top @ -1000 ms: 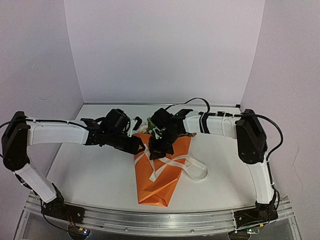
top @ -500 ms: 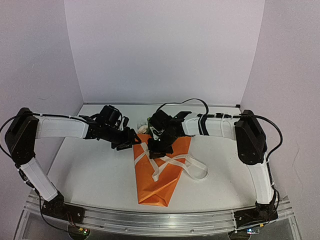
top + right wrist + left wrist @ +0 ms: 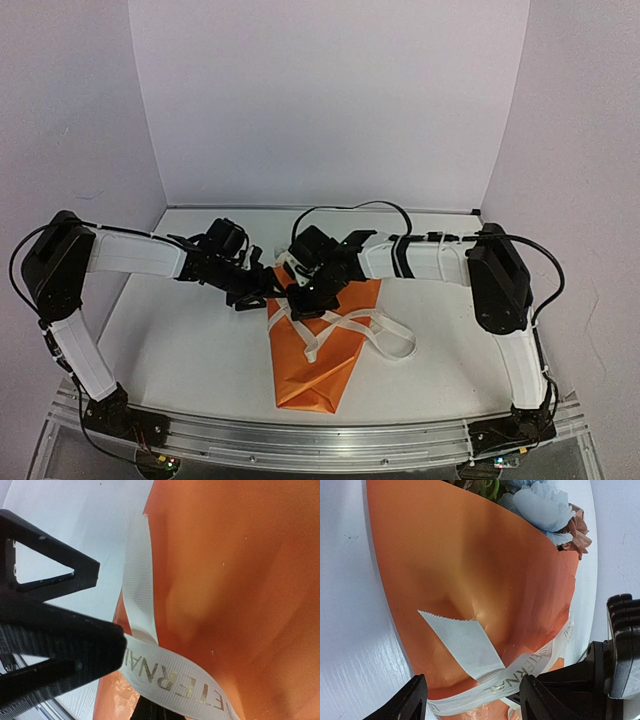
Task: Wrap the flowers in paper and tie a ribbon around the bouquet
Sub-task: Cross the ribbon over the folded bouquet.
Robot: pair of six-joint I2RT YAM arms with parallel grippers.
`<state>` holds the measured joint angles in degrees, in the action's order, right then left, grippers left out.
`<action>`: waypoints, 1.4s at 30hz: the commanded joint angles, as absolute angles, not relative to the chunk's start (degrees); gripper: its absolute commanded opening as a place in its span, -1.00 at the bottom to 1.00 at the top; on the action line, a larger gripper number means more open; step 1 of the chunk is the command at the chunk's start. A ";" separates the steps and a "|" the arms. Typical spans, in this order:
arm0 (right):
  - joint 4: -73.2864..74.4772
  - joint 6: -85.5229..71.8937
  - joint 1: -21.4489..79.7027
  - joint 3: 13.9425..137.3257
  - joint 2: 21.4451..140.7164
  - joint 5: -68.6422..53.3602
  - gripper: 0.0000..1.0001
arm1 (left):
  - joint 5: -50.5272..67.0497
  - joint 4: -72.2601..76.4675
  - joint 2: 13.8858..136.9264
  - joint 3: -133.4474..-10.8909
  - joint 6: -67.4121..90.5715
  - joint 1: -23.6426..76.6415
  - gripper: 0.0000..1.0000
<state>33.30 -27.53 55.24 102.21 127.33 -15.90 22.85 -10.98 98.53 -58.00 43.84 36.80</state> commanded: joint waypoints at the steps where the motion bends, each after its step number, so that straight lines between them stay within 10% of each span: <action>1: 31.82 -24.12 55.99 101.94 125.54 -12.96 -1.00 | 22.95 -11.77 100.15 -60.39 44.47 36.38 0.29; 31: 32.52 -17.77 58.40 104.17 126.84 -11.04 -1.00 | 22.35 -10.47 103.27 -61.80 45.14 35.68 0.12; 42: 33.14 -17.83 58.54 105.47 127.79 -10.58 -1.00 | 22.93 -9.35 103.18 -60.67 46.03 35.68 -0.42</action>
<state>33.04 -18.24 58.21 102.92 127.35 -11.95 22.41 -10.90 103.31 -59.92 45.69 35.99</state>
